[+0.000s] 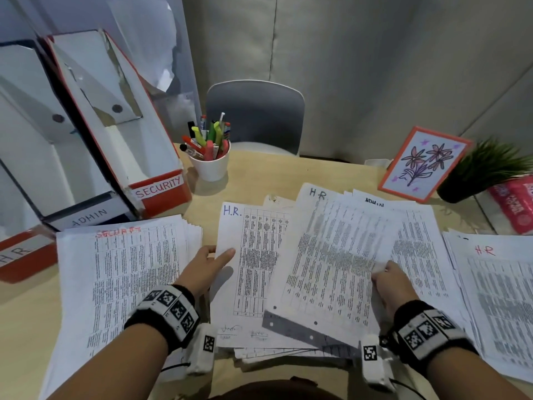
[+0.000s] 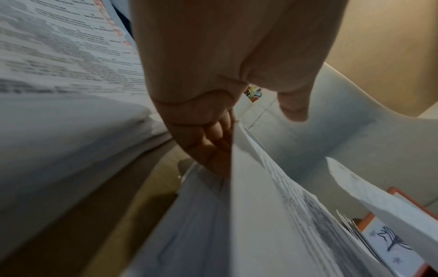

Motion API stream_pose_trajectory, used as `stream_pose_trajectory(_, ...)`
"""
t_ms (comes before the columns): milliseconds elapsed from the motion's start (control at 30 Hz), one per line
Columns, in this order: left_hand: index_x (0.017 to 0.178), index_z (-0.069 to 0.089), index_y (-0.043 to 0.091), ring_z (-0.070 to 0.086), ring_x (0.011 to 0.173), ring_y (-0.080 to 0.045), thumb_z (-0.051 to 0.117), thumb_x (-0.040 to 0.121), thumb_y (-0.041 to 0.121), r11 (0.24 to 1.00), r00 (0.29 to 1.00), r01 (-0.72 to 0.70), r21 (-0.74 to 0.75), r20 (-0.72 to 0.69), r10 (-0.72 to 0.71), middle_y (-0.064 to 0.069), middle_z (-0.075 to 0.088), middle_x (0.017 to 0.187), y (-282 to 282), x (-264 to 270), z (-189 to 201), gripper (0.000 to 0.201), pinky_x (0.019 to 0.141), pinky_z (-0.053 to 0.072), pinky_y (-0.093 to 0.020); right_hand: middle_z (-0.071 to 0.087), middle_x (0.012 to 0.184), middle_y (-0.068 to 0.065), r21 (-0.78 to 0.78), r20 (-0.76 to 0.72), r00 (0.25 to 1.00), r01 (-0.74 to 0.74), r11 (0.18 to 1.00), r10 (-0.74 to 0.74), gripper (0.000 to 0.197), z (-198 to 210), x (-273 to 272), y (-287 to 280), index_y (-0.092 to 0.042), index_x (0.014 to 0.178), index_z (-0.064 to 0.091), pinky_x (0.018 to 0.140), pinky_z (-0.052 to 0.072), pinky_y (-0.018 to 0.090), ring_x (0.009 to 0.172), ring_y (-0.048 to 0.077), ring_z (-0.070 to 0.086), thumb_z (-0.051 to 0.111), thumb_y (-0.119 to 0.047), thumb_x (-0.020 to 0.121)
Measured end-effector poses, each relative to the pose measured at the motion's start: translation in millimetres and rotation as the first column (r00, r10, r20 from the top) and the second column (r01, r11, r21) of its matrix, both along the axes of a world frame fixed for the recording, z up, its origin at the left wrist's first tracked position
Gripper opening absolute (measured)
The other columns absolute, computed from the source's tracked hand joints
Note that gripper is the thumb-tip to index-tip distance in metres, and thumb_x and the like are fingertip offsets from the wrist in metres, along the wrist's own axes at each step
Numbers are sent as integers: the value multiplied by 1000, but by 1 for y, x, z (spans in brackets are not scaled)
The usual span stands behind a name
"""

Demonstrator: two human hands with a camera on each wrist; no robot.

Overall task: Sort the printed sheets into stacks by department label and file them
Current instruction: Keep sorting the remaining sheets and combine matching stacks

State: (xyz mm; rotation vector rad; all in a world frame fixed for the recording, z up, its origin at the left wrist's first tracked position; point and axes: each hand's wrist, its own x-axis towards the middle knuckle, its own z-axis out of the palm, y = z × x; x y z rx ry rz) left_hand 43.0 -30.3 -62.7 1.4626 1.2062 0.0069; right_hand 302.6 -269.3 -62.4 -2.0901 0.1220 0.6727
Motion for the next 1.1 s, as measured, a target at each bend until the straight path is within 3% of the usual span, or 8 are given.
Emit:
stream_pose_trajectory(133,136,44,21,52,123,-22,66,50,84,998,998,57,-5,7,-57,0,54,135,-3,5,-3,109,98,43,-39,55,103,13,-67,-2,974,-227,972,227,24,-4,-12,19,-9,109,51,57,38,24,78,20,53,39,3,92)
stream_pose_trajectory(267,116,59,15,68,98,-14,87,65,23,992,988,62,-111,145,-46,2,71,105,-18,13,0,59,88,54,-36,62,96,7,-103,4,918,-395,913,398,10,-9,-31,36,-11,93,58,81,48,33,93,24,59,50,-6,90)
stream_pose_trajectory(367,106,64,6,69,74,-7,76,73,-6,992,986,39,-119,165,-19,-1,73,87,-27,15,3,38,60,54,-17,63,81,7,-60,2,919,-393,918,394,12,-11,-40,38,-11,82,61,75,50,37,81,25,59,52,-3,86)
stream_pose_trajectory(600,88,72,0,68,90,-31,65,80,-6,981,992,20,-191,127,4,-16,73,89,-27,10,11,12,79,56,-45,64,107,9,154,-72,943,-310,938,324,42,-6,-34,26,-6,110,52,71,52,28,99,26,62,71,7,75)
stream_pose_trajectory(700,74,76,7,71,82,-22,69,80,-1,977,982,120,-176,165,-91,-10,74,79,-28,9,16,12,73,58,-34,57,115,9,373,-258,915,-202,905,311,52,1,-30,27,-9,127,48,61,53,20,97,23,61,58,16,82)
stream_pose_trajectory(800,57,76,21,68,69,-9,69,78,-6,957,953,248,-152,216,-213,-1,73,71,-30,5,26,34,63,53,-20,53,83,1,493,-374,878,-84,866,298,22,8,-24,23,-19,110,61,53,45,15,63,9,52,52,-8,94)
stream_pose_trajectory(900,68,78,14,70,83,-17,69,76,-11,951,940,282,-127,233,-248,-6,75,90,-26,0,27,28,73,54,-23,71,88,-14,416,-277,830,-351,839,485,36,21,-27,15,-28,94,71,74,49,16,80,-1,65,77,-52,68)
stream_pose_trajectory(1100,101,68,10,67,92,-18,54,79,-18,933,941,334,-132,103,-322,-5,70,101,-8,-13,25,38,73,56,-27,73,93,9,448,-128,850,-409,795,510,21,15,-29,1,4,60,64,74,54,21,92,18,68,59,17,76)
